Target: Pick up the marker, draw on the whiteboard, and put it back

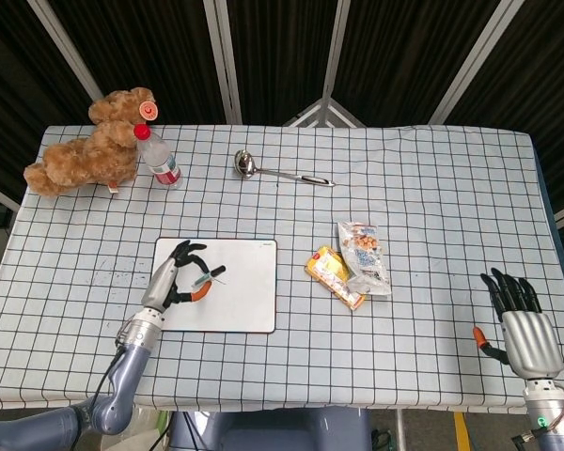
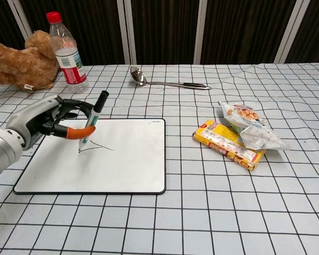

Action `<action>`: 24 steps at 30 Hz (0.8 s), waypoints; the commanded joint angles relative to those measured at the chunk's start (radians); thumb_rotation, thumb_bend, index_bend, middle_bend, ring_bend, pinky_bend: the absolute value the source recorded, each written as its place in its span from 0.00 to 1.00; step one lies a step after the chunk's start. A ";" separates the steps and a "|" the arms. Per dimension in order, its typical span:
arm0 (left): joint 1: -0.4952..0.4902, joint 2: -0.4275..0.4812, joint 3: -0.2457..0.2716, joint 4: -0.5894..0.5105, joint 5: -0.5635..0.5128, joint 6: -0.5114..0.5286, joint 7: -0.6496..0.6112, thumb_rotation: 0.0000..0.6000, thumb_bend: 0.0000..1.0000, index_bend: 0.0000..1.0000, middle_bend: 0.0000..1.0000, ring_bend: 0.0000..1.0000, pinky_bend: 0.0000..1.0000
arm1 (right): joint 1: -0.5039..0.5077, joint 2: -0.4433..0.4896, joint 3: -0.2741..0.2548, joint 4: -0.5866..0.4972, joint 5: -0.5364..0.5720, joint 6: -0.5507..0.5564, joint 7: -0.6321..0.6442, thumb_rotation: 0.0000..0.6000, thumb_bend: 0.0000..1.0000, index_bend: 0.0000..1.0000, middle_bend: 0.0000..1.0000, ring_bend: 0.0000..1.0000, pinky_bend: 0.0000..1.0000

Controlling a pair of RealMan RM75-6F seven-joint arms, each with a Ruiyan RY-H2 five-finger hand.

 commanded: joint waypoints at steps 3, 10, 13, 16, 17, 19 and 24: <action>0.028 0.086 -0.037 -0.122 0.059 0.066 -0.074 1.00 0.51 0.72 0.18 0.02 0.05 | 0.000 0.000 0.000 0.001 0.000 0.000 0.000 1.00 0.35 0.00 0.00 0.00 0.00; 0.026 0.195 -0.059 -0.169 0.105 0.098 0.002 1.00 0.50 0.72 0.18 0.02 0.05 | 0.000 0.000 0.001 -0.002 0.005 -0.002 -0.002 1.00 0.35 0.00 0.00 0.00 0.00; 0.022 0.231 -0.040 -0.138 0.127 0.103 0.107 1.00 0.50 0.72 0.18 0.02 0.05 | 0.000 0.001 0.001 -0.004 0.007 -0.004 -0.002 1.00 0.35 0.00 0.00 0.00 0.00; 0.021 0.267 0.003 -0.100 0.149 0.094 0.239 1.00 0.50 0.72 0.18 0.02 0.05 | 0.000 0.001 0.001 -0.005 0.009 -0.006 -0.003 1.00 0.35 0.00 0.00 0.00 0.00; 0.022 0.279 0.019 -0.087 0.152 0.089 0.290 1.00 0.50 0.72 0.18 0.02 0.05 | 0.001 0.001 0.001 -0.005 0.009 -0.007 -0.003 1.00 0.35 0.00 0.00 0.00 0.00; 0.024 0.288 0.038 -0.069 0.157 0.087 0.341 1.00 0.50 0.72 0.18 0.02 0.05 | 0.000 0.002 0.000 -0.007 0.007 -0.007 -0.002 1.00 0.35 0.00 0.00 0.00 0.00; 0.036 0.280 0.069 0.001 0.123 0.076 0.443 1.00 0.49 0.71 0.18 0.02 0.05 | 0.000 0.002 -0.001 -0.010 0.007 -0.006 -0.001 1.00 0.35 0.00 0.00 0.00 0.00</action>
